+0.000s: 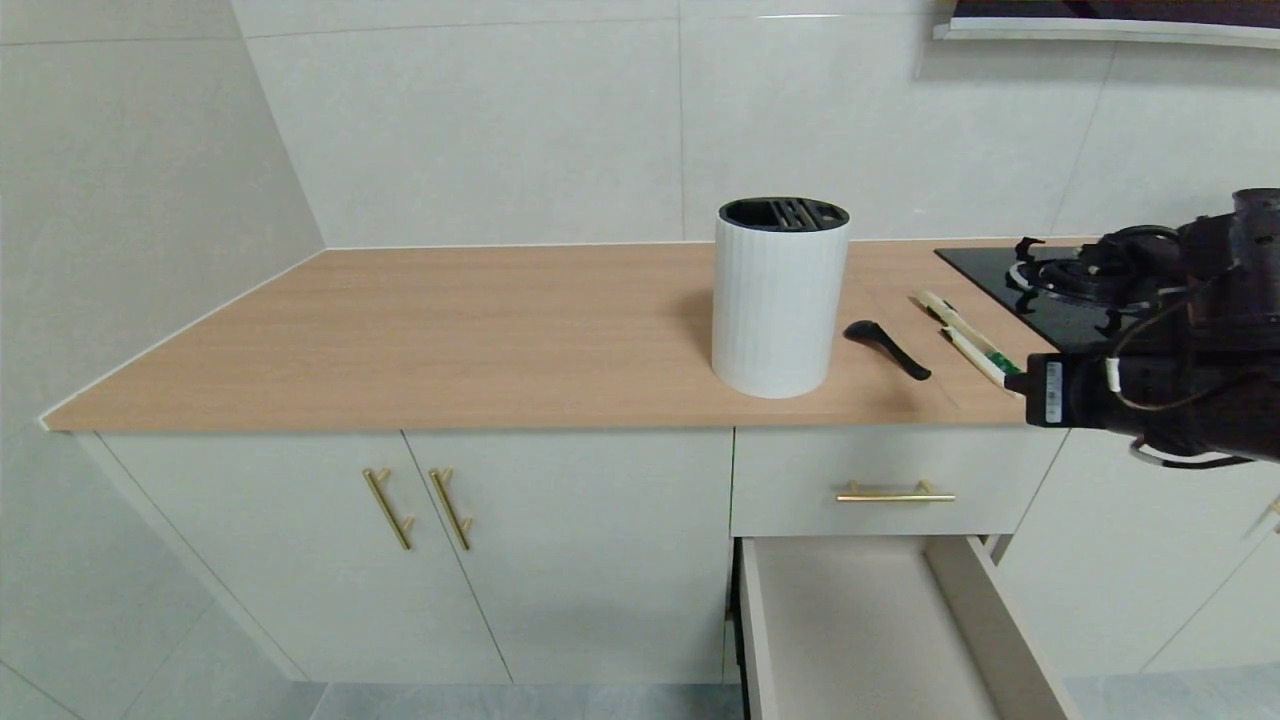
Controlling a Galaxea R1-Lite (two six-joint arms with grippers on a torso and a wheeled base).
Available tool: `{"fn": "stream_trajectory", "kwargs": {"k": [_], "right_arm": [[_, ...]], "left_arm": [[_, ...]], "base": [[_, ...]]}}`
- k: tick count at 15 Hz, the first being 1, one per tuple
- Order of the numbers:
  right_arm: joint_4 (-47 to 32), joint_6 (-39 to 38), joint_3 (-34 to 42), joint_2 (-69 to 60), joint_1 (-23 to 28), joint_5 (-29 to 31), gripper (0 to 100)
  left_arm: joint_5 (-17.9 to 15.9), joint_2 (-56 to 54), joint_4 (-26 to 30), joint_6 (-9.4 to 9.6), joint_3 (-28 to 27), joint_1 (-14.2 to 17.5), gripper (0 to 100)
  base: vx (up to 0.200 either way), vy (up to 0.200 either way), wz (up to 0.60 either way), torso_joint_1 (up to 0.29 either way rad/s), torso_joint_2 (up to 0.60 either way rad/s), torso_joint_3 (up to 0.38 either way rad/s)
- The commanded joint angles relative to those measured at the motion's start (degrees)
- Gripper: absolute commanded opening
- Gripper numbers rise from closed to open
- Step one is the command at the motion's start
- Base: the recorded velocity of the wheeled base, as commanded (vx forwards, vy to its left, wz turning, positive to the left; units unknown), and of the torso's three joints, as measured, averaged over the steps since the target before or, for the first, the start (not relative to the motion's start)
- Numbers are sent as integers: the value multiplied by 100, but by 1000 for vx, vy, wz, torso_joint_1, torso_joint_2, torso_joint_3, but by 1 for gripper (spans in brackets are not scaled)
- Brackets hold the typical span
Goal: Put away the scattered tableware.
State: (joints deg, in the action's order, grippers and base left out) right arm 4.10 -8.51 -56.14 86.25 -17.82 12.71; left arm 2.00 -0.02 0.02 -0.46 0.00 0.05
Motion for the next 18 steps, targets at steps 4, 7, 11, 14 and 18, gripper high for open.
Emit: {"fn": "stream_trajectory", "kwargs": {"k": [4, 7, 11, 14, 18], "right_arm": [[-1086, 69, 771, -1558, -178, -1808, 0], [-1113, 332, 973, -1681, -213, -1939, 0], [-1104, 517, 1219, -1523, -494, -1948, 0], [-1086, 517, 1395, -1365, -564, -1939, 0], [-1086, 517, 1421, -1321, -679, -1948, 0]], "left_arm": [[2, 2, -2, 2, 0, 4, 100], [2, 2, -2, -6, 0, -5, 100], [2, 2, -2, 2, 0, 4, 100], [2, 2, 6, 2, 0, 4, 100], [2, 2, -2, -6, 0, 4, 100]], "base": [[0, 0, 0, 0, 0, 0], [0, 0, 0, 0, 0, 0], [0, 0, 0, 0, 0, 0], [0, 0, 0, 0, 0, 0], [0, 0, 0, 0, 0, 0]]}}
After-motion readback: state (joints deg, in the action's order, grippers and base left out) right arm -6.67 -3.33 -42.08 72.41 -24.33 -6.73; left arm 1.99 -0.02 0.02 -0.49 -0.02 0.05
